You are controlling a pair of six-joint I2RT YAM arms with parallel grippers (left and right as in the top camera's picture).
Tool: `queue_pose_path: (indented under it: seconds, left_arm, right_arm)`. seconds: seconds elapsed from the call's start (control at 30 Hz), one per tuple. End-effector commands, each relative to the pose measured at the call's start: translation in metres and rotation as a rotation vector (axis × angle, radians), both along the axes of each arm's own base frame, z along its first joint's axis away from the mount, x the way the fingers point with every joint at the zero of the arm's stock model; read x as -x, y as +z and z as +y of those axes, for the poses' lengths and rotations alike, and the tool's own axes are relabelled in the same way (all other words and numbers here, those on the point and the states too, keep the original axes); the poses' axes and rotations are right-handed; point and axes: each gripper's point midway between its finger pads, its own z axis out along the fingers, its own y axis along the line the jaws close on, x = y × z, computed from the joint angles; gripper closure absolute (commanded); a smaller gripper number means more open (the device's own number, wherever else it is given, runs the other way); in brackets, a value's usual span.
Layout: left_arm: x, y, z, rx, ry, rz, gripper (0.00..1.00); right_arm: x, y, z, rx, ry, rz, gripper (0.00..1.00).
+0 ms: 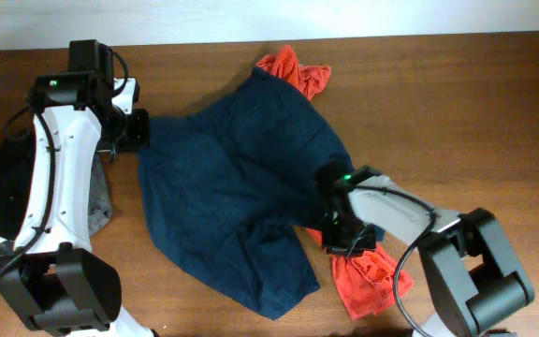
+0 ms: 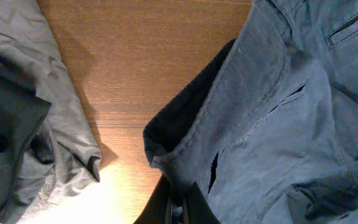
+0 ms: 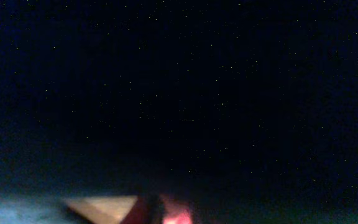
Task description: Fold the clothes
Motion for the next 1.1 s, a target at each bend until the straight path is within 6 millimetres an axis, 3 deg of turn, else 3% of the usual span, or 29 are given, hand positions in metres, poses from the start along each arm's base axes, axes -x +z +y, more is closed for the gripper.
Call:
queue_pose_path:
  seconds: [0.0, 0.37, 0.57, 0.73, 0.9, 0.97, 1.07]
  left_arm:
    - [-0.001, 0.002, 0.004, -0.012, 0.016, -0.006, 0.99]
    - [0.003, 0.001, 0.025, 0.018, 0.087, 0.003, 1.0]
    - [0.003, 0.001, 0.028, 0.017, 0.095, 0.004, 1.0]
    - [0.003, 0.001, 0.027, 0.018, 0.094, 0.004, 1.0]
    - [0.006, 0.0, 0.027, 0.019, 0.094, 0.016, 1.0]
    - [0.007, 0.0, 0.027, 0.019, 0.094, 0.018, 1.0]
    - [0.007, 0.0, 0.027, 0.02, 0.094, 0.018, 1.0]
  right_arm:
    - [0.004, -0.02, -0.067, 0.24, -0.208, 0.019, 0.94]
    - [-0.017, -0.017, -0.185, 0.21, -0.749, 0.001, 0.96]
    - [-0.029, 0.001, -0.25, 0.208, -0.942, -0.073, 0.96]
    - [-0.035, 0.033, -0.302, 0.226, -1.075, -0.137, 0.96]
    - [-0.036, 0.086, -0.354, 0.246, -1.192, -0.209, 0.96]
    - [-0.044, 0.107, -0.363, 0.203, -1.171, -0.255, 0.96]
    - [-0.091, 0.13, -0.342, -0.043, -0.923, -0.413, 0.81]
